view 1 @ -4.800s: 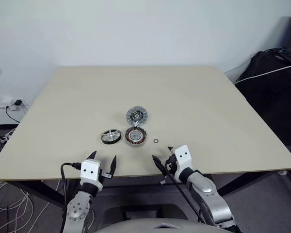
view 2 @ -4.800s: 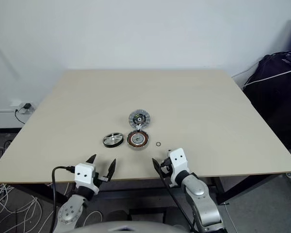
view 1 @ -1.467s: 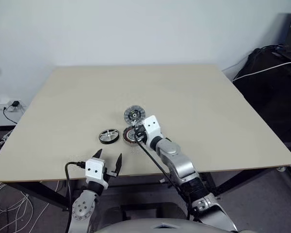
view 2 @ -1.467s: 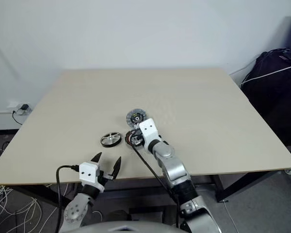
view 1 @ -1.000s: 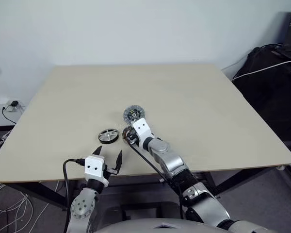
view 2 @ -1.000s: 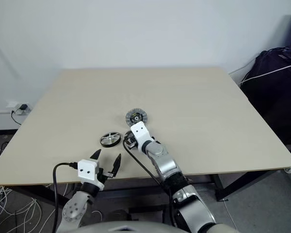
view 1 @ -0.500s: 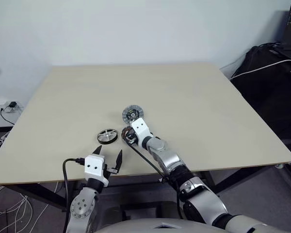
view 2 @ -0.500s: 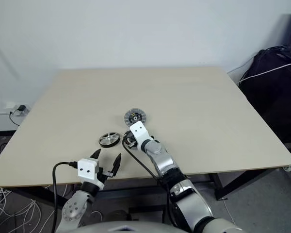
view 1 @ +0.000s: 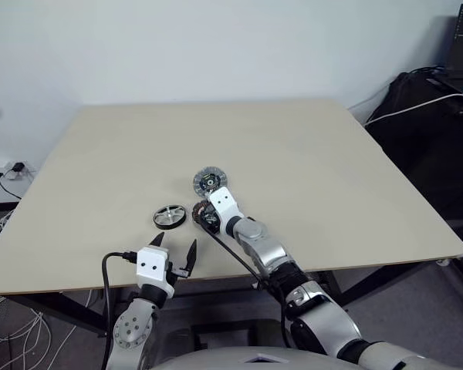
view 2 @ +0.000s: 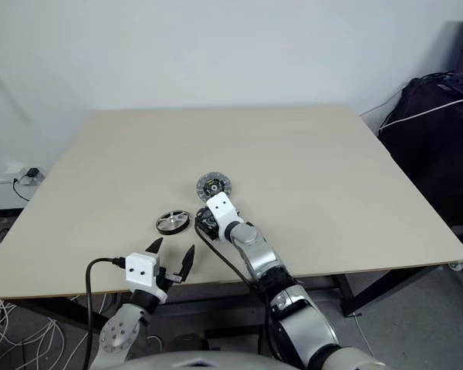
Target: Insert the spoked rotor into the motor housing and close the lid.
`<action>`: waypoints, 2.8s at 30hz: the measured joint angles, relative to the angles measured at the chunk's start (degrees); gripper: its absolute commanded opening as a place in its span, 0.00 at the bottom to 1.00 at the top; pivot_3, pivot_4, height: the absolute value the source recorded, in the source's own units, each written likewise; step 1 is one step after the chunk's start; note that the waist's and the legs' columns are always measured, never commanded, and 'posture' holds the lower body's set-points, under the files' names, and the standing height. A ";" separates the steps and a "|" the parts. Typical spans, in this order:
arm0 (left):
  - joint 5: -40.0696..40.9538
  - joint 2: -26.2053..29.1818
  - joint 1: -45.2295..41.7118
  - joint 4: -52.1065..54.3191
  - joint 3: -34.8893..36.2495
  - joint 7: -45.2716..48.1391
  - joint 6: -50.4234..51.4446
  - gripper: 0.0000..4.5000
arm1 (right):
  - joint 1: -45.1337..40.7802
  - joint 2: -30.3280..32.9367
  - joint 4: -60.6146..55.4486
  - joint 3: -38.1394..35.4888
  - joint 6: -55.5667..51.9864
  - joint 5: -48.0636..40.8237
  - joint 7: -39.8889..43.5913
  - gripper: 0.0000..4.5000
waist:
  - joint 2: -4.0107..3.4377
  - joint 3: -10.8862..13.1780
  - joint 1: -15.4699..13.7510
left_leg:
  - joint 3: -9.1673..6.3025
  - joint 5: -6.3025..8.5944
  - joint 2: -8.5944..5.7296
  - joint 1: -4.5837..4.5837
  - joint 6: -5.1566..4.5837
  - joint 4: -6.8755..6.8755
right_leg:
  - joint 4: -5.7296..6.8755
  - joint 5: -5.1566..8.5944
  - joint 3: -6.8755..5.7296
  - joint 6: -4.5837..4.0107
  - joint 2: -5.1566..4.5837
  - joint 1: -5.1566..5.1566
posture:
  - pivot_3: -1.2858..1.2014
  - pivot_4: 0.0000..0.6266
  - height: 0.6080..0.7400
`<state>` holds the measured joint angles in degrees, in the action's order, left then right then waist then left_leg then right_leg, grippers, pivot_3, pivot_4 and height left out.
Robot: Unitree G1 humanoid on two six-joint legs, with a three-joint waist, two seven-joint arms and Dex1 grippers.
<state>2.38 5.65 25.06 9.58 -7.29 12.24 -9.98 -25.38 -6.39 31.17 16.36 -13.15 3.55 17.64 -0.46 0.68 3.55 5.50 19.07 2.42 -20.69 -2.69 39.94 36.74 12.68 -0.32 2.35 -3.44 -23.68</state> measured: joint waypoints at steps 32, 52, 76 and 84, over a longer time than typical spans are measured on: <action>0.37 -0.11 0.18 1.00 -0.05 0.16 0.90 1.00 | -4.94 -1.52 -0.20 3.75 -8.36 3.93 -0.77 0.01 | 0.12 0.11 0.08 | 0.01 -0.01 0.01 0.00 0.03 0.00 | 0.02 0.00 -0.01 -0.01 0.01 -0.02 | 0.52 0.00 1.00; -0.06 -0.24 1.13 6.71 -2.05 -1.06 5.99 1.00 | -6.68 -1.12 5.48 3.48 -5.96 4.91 -1.40 0.01 | 0.13 0.13 0.18 | 0.01 -0.01 0.02 0.00 0.04 -0.02 | 0.02 0.00 -0.02 -0.01 0.01 -0.02 | 0.52 0.00 1.00; 0.51 0.22 0.51 4.25 -1.53 -0.53 4.25 1.00 | 2.69 4.99 -11.37 3.44 -13.61 4.73 0.93 0.01 | 0.16 0.16 0.05 | 0.00 -0.01 0.01 0.00 0.04 -0.02 | 0.01 0.01 -0.01 -0.01 0.02 -0.03 | 0.52 0.00 1.00; 0.50 0.02 0.53 3.90 -1.10 -0.64 3.42 1.00 | 4.39 4.38 -15.63 2.07 -12.49 2.55 0.85 0.01 | 0.21 0.21 0.03 | -0.01 -0.01 0.01 0.00 0.04 -0.02 | 0.01 0.02 -0.01 -0.01 0.02 -0.03 | 0.52 0.00 1.00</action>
<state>2.88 5.67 25.59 13.48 -8.39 11.60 -6.56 -20.99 -2.01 15.54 18.43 -25.63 6.10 18.49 -0.25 0.89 3.58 5.50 19.06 2.43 -20.69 -2.65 39.92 36.75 12.70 -0.33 2.34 -3.42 -23.71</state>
